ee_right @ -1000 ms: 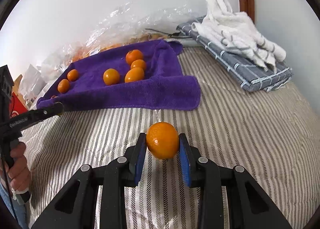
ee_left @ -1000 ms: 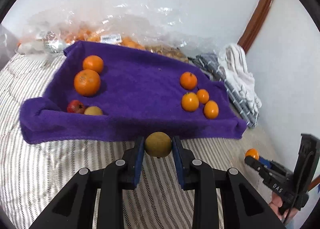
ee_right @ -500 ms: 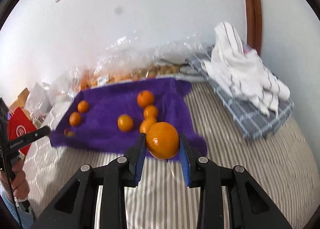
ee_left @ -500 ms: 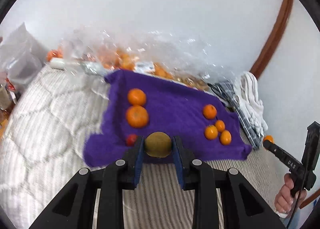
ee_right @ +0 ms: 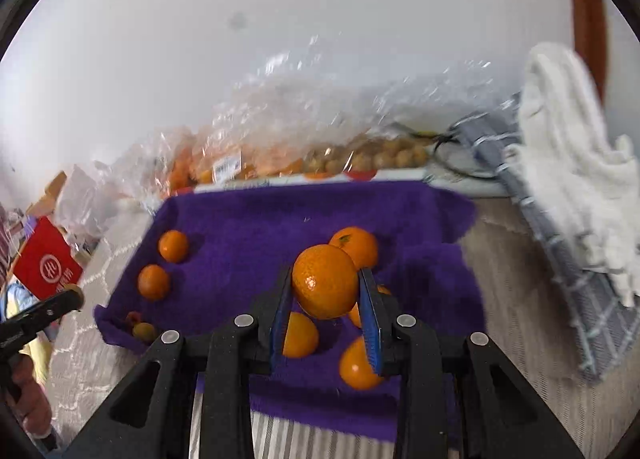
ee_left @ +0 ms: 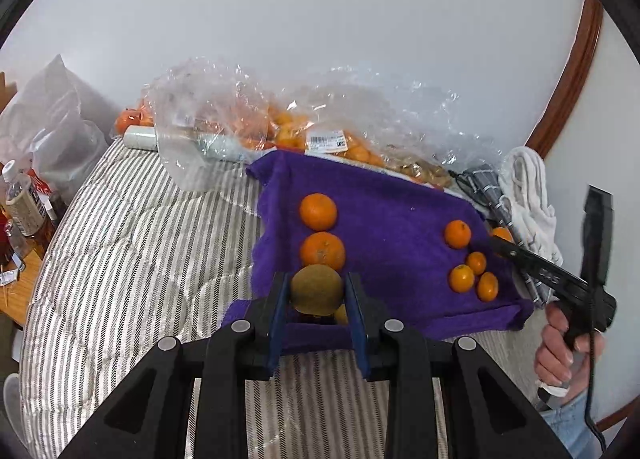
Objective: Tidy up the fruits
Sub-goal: 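Carry the mandarin onto the towel while the left gripper carries the yellow-green fruit there, then open the right gripper on the towel while the left gripper releases its fruit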
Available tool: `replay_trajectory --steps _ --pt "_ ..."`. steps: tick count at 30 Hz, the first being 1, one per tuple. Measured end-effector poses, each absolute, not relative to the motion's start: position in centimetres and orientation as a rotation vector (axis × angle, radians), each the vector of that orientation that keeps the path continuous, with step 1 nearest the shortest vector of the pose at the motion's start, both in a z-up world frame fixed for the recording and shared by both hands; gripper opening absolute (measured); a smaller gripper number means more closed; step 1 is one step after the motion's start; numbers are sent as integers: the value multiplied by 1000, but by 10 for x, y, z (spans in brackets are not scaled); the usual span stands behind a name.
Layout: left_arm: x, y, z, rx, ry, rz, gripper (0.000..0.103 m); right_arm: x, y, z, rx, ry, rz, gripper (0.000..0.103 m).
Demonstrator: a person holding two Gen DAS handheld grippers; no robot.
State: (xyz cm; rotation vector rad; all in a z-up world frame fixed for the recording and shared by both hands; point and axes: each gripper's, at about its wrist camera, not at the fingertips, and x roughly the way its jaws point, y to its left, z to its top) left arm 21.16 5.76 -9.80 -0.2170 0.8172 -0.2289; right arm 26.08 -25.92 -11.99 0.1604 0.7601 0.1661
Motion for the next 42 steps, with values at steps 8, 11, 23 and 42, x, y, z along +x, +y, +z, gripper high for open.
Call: replay_trajectory --steps 8,11,23,42 --pt "232 44 -113 -222 854 -273 27 281 -248 -147 133 822 165 32" --pt "240 31 -118 -212 871 -293 27 281 -248 -147 142 824 179 32" --pt "257 -9 -131 -89 888 -273 27 274 -251 -149 150 829 196 32" --pt "255 -15 -146 -52 840 -281 27 260 -259 -146 166 790 159 35"
